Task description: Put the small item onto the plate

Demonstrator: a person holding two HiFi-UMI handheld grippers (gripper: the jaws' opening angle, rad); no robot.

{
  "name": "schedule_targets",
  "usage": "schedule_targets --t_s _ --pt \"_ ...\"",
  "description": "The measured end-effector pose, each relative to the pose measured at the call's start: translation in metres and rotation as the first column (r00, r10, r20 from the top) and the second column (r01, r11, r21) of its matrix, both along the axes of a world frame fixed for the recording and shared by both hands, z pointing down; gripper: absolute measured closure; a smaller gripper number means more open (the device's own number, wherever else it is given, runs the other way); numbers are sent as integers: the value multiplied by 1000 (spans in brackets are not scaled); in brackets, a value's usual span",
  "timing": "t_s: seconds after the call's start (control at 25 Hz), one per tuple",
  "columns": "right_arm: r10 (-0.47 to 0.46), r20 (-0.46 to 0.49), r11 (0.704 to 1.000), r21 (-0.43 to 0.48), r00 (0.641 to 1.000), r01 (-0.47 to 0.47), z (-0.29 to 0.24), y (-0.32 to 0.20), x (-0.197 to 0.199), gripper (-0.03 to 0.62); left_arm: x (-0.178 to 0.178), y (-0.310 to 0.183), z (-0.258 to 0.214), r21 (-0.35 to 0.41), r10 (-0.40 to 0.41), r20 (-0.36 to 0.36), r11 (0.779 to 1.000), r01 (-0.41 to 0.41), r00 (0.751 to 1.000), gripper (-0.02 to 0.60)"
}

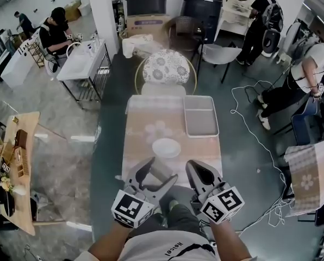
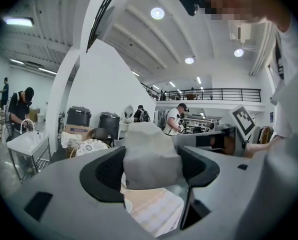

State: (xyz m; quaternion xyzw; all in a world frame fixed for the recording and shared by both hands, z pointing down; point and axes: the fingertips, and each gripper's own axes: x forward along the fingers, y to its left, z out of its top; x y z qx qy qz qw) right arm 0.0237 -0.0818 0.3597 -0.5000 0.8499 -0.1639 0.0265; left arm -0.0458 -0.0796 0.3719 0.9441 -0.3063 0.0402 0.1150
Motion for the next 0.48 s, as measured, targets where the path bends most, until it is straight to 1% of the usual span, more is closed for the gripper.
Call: schedule_targets --t_s 0.24,0.48 --pt "-6 9 999 -32 1000 6 20 -31 14 579 16 -32 30 -24 15 36 1000 -14 999 250" --pt "-31 34 996 -77 999 33 43 -72 25 579 32 -69 64 -48 30 95 999 -25 995 250"
